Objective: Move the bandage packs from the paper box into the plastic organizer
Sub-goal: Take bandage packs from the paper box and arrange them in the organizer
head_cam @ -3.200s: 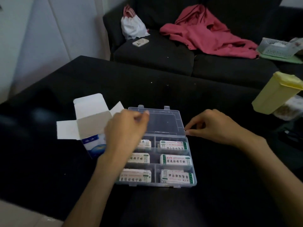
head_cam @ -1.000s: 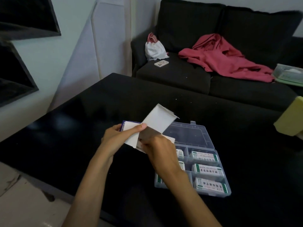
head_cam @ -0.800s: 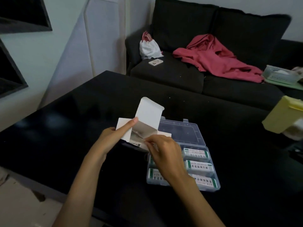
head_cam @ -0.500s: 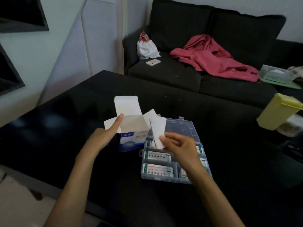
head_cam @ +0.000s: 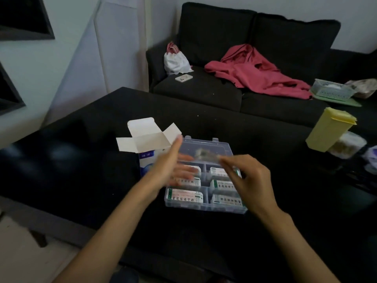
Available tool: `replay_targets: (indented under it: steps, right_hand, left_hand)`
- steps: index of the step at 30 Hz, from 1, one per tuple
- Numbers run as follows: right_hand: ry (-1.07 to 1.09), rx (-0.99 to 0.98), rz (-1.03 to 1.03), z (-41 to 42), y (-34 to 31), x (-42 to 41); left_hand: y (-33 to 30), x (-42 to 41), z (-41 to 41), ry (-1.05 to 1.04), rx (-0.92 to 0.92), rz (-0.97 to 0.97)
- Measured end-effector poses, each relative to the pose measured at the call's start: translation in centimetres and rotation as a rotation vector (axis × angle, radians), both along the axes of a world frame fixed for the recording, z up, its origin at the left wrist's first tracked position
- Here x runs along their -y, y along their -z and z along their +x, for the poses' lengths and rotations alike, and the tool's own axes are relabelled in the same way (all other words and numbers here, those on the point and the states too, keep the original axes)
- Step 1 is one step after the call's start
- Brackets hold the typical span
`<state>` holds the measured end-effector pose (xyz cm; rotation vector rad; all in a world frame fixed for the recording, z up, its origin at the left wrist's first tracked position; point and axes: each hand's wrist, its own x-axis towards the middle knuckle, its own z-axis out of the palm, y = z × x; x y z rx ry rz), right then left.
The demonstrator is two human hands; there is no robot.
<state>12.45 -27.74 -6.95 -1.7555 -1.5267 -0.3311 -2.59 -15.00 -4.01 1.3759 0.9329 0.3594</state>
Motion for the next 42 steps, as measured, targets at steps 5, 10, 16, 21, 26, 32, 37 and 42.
replay_targets:
  steps: [5,10,16,21,26,32,37,42]
  right_hand:
    - [0.027,0.499,-0.084,0.8,1.2,2.5]
    - [-0.014,-0.083,-0.181,1.8,1.1,2.5]
    - [-0.008,-1.128,-0.23,1.6,-0.2,1.4]
    - [0.039,-1.088,-0.163,2.0,0.6,1.9]
    - [0.008,-1.111,-0.259,2.2,0.2,2.4]
    - [0.058,-1.097,-0.311,2.8,0.0,2.5]
    - [0.026,-1.123,-0.321,2.9,0.3,2.7]
    - [0.116,-1.069,-0.331,3.8,-0.5,2.9]
  left_hand:
    - [1.3,1.2,0.9,0.273,0.118,-0.383]
    - [2.2,1.5,1.5,0.295,0.093,-0.137]
    - [2.9,1.8,2.1,0.268,0.127,0.105]
    - [3.6,2.2,3.0,0.225,0.183,0.003]
    - [4.0,2.6,3.6,0.132,0.183,-0.114]
    - [4.6,3.6,4.5,-0.012,0.227,-0.241]
    - [4.5,3.5,4.4,-0.036,0.251,-0.276]
    - [4.3,2.6,3.7,-0.185,0.283,-0.197]
